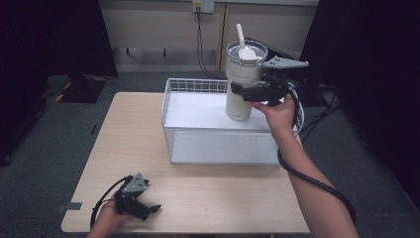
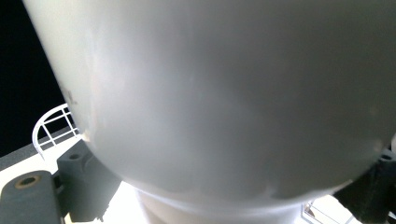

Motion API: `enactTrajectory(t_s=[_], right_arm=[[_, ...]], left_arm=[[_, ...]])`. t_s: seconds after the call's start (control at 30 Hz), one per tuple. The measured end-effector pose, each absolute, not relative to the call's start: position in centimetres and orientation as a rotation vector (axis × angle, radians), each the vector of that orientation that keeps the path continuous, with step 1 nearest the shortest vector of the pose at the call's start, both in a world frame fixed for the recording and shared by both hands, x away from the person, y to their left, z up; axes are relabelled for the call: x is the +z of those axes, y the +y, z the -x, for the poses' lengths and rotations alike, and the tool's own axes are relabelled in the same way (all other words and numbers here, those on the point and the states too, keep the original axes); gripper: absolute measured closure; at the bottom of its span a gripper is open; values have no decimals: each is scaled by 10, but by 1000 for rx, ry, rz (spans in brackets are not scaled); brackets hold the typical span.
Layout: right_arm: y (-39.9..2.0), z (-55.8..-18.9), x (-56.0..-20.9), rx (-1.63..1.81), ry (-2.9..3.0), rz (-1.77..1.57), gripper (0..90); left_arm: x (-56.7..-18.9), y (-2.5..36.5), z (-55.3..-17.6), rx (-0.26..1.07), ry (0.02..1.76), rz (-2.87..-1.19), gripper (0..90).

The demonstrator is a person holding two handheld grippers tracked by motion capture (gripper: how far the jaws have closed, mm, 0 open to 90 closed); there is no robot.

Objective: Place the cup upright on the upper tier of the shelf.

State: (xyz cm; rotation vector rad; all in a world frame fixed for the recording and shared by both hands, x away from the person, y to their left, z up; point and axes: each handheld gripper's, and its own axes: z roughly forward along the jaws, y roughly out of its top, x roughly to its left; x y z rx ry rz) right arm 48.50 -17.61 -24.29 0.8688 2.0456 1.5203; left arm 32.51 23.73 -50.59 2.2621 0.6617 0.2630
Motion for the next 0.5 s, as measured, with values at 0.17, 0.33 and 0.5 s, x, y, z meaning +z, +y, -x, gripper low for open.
enactTrajectory(t_s=[0.17,0.33,0.5], right_arm=[[-178,-483,-244,1525,2041,-871,90],[-180,-481,-245,1525,2038,-868,89],[-180,-481,-246,1531,2029,-866,89]], left_arm=[[-506,237,-325,263,662,-2262,1],[-506,237,-325,263,662,-2262,1],[-506,237,-325,263,661,-2261,1]])
